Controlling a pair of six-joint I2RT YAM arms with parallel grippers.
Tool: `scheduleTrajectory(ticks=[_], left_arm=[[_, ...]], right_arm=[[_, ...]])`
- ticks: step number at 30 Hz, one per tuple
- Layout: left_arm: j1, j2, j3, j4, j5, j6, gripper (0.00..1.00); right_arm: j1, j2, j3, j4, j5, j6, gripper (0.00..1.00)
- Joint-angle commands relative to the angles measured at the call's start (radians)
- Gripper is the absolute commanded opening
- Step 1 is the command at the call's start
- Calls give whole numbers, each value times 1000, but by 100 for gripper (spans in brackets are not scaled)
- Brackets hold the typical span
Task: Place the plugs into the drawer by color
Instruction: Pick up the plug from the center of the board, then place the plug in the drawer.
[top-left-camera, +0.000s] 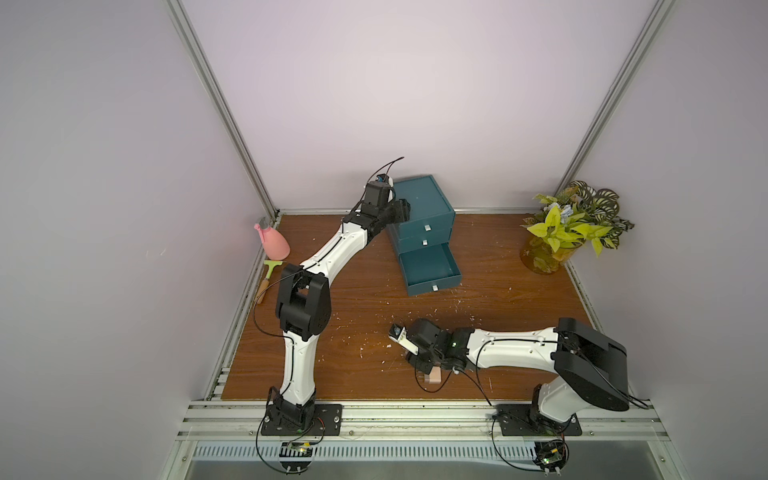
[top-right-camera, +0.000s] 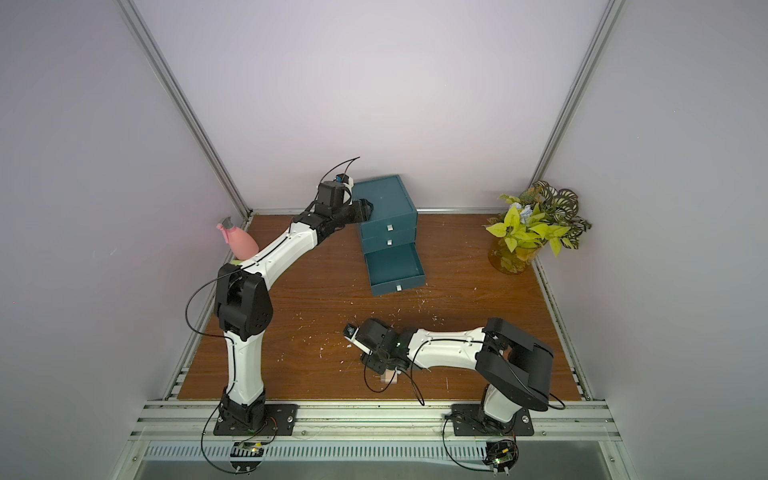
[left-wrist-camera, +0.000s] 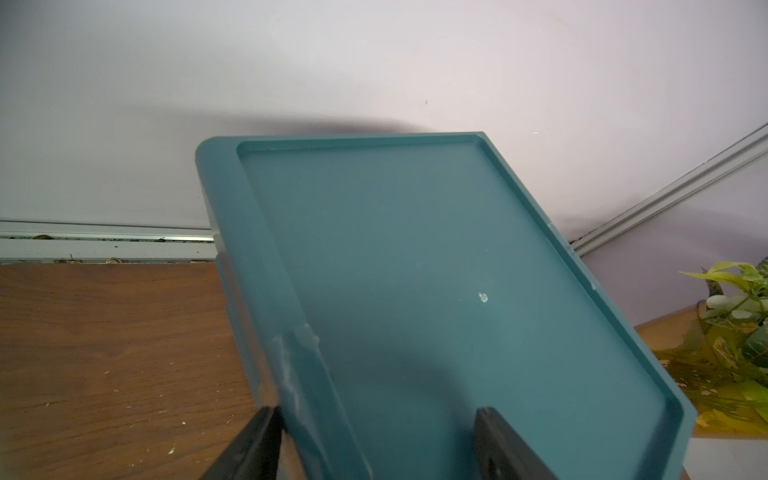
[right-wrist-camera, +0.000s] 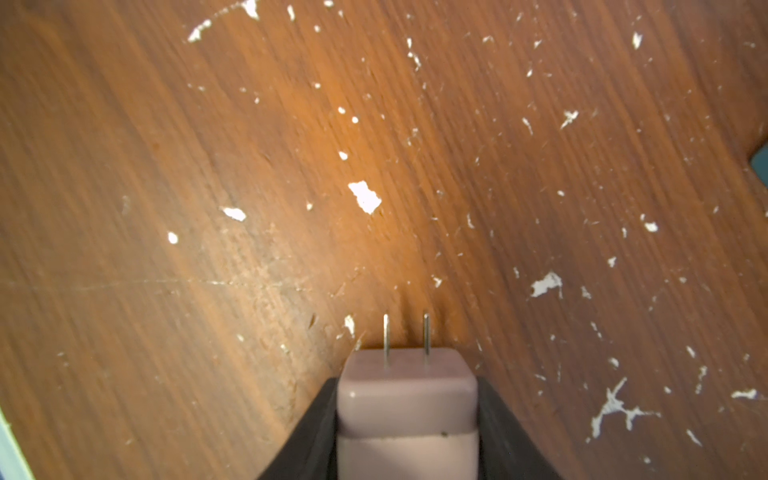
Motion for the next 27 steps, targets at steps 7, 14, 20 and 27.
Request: scheduleTrajectory(ticks=[7,14,20,27], left_arm=[[5,-4,-24,-52,19,6,68],[5,-3,-24,-53,18,7,68],[4,-4,-25,-54,13,10,68],[5,-1,-25,-52,11,10,68]], right_arm=[[-291,-112,126,127,-70,246,34],[-375,55,331,84,12,328,33],[-394,197,467,43,25,360,33],[-404,265,523,11,27,372,33]])
